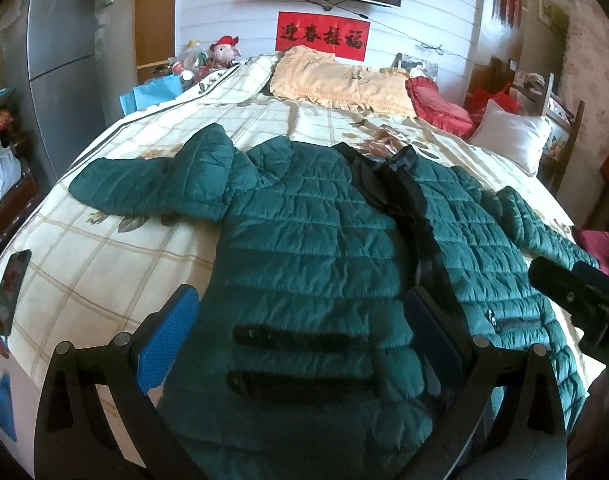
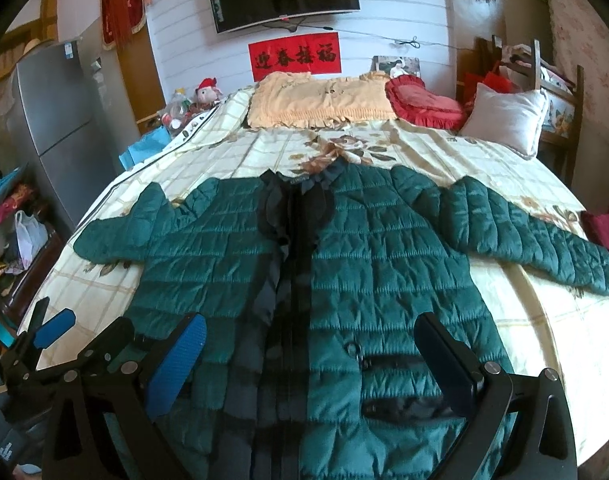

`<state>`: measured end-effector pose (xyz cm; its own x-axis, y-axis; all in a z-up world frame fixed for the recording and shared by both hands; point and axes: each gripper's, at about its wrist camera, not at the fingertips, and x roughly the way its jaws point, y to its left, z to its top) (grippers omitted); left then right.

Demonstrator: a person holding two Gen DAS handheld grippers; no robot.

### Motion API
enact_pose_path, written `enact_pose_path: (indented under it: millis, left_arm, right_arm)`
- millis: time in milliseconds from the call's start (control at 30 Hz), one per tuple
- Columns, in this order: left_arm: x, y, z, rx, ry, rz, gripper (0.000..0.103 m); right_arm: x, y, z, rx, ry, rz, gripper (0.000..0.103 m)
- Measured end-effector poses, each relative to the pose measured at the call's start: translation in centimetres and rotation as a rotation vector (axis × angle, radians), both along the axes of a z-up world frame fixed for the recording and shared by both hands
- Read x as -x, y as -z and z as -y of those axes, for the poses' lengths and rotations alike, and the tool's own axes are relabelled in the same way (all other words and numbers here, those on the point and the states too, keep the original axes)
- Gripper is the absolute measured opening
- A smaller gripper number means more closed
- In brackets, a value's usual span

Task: Fold large clothes
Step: 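Move the left tool to the green jacket's sleeve and grasp its cuff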

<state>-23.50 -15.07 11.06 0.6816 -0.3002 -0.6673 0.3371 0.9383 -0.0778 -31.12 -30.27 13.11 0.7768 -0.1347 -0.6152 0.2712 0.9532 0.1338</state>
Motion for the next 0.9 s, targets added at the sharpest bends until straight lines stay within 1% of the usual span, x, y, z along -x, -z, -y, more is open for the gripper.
enact_pose_path:
  millis: [200, 300, 367, 600, 700, 900]
  left_arm:
    - [-2.2, -0.8, -0.1, -0.014, -0.028, 0.017, 0.103]
    - [-3.5, -1.0, -0.2, -0.022, -0.034, 0.016, 0.103]
    - [-4.4, -1.0, -0.1, -0.032, -0.038, 0.011, 0.103]
    - [-7.6, -0.7, -0.9, -0.05, -0.08, -0.016, 0.103]
    - [-8.9, -0.6, -1.5, -0.054, -0.104, -0.024, 0.103]
    - [-11.1, -0.7, -3.0, -0.066, -0.14, -0.023, 0.103]
  right_arm:
    - [-2.3, -0.9, 0.8, 0.016, -0.002, 0.009, 0.103]
    - [-3.7, -1.0, 1.3, -0.007, -0.002, 0.003, 0.103]
    - [-4.4, -0.7, 1.6, -0.027, 0.007, -0.015, 0.103]
    - [-7.8, -0.2, 2.4, -0.026, -0.001, -0.029, 0.103]
    - [-9.3, 0.3, 3.0, -0.045, 0.003, -0.032, 0.103]
    - [-12.5, 1.2, 3.9, -0.03, 0.008, -0.052, 0.103]
